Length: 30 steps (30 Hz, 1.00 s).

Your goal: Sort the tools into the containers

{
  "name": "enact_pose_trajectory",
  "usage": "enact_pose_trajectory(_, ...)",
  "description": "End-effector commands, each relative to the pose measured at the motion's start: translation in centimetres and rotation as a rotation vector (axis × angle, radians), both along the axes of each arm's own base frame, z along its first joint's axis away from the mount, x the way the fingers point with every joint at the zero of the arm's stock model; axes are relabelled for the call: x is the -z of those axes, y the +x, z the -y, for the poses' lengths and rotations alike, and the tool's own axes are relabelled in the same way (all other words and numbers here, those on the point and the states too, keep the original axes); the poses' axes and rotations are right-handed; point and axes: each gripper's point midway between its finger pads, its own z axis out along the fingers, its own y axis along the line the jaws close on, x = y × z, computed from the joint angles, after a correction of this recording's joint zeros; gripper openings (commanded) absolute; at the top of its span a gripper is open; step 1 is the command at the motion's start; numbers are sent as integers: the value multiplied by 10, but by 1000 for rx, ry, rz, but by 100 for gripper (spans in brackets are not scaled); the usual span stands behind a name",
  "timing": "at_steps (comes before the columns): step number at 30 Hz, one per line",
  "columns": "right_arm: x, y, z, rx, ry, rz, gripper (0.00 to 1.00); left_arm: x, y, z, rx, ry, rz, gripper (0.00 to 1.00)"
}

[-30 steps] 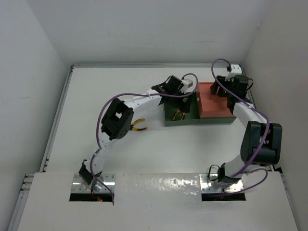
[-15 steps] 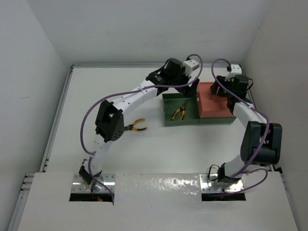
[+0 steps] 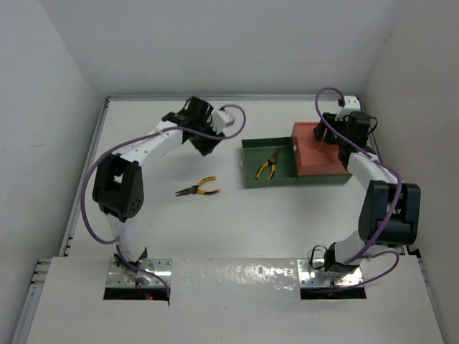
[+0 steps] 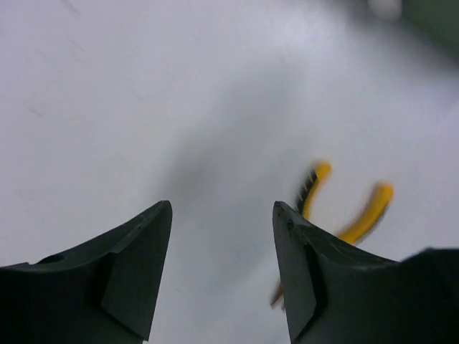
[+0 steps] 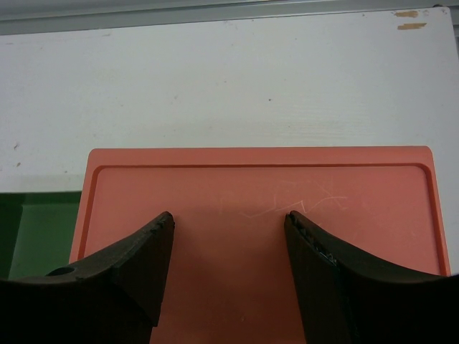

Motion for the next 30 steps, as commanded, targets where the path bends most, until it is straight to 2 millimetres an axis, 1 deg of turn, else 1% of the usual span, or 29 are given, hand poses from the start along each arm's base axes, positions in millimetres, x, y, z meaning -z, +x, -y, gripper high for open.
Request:
enact_pose_trajectory(1, 112, -82, -10, 28, 84, -469, 63, 41, -48, -27, 113, 210, -62, 57)
enact_pose_trajectory(2, 112, -83, -10, 29, 86, -471, 63, 49, -55, -29, 101, 206, -85, 61)
enact_pose_trajectory(3, 113, -83, -10, 28, 85, -472, 63, 54, -55, -28, 93, 196, -84, 64)
enact_pose_trajectory(4, 113, -84, -10, 28, 83, -474, 63, 67, -64, -31, 91, 203, -112, 69)
enact_pose_trajectory(5, 112, -83, -10, 29, 84, -472, 63, 73, -66, -32, 88, 201, -123, 70)
enact_pose_trajectory(6, 112, -84, -10, 27, 82, -472, 63, 77, -65, -32, 79, 197, -117, 70)
enact_pose_trajectory(7, 111, -83, -10, 27, 81, -471, 63, 86, -67, -34, 69, 203, -134, 71)
enact_pose_trajectory(9, 112, -84, -10, 27, 82, -471, 63, 98, -66, -33, 52, 206, -153, 71)
enact_pose_trajectory(10, 112, -84, -10, 27, 82, -474, 63, 102, -66, -32, 52, 204, -165, 70)
enact_pose_trajectory(11, 112, -84, -10, 28, 83, -474, 63, 110, -67, -29, 52, 195, -187, 70)
enact_pose_trajectory(14, 112, -85, -10, 27, 82, -475, 63, 121, -65, -27, 33, 189, -203, 64)
enact_pose_trajectory(15, 112, -84, -10, 27, 82, -474, 63, 129, -66, -27, 34, 197, -220, 58)
enact_pose_trajectory(17, 112, -85, -10, 27, 82, -475, 63, 138, -66, -27, 30, 203, -234, 50)
enact_pose_trajectory(18, 113, -85, -10, 27, 82, -477, 63, 144, -67, -28, 30, 213, -250, 39)
enact_pose_trajectory(20, 113, -86, -10, 28, 84, -478, 63, 150, -73, -28, 37, 215, -283, 23)
enact_pose_trajectory(21, 113, -85, -10, 27, 82, -477, 63, 152, -75, -28, 36, 212, -297, 0)
enact_pose_trajectory(23, 113, -86, -10, 28, 84, -478, 63, 148, -81, -23, 41, 184, -330, 0)
enact_pose_trajectory(24, 113, -85, -10, 27, 82, -477, 63, 138, -76, -20, 34, 157, -321, 0)
enact_pose_trajectory(25, 113, -86, -11, 27, 83, -478, 63, 131, -79, -14, 21, 115, -346, 0)
enact_pose_trajectory(26, 113, -86, -10, 28, 84, -478, 63, 118, -74, -11, 9, 77, -335, 0)
enact_pose_trajectory(27, 112, -86, -10, 27, 82, -478, 63, 99, -64, -1, 6, 23, -313, 0)
enact_pose_trajectory(28, 113, -86, -10, 27, 82, -478, 63, 87, -61, 2, -29, -7, -310, 0)
enact_pose_trajectory(29, 113, -86, -10, 28, 81, -478, 63, 60, -47, 9, -42, -50, -251, 0)
enact_pose_trajectory(30, 113, -86, -10, 28, 82, -480, 63, 44, -42, 16, -63, -92, -231, 0)
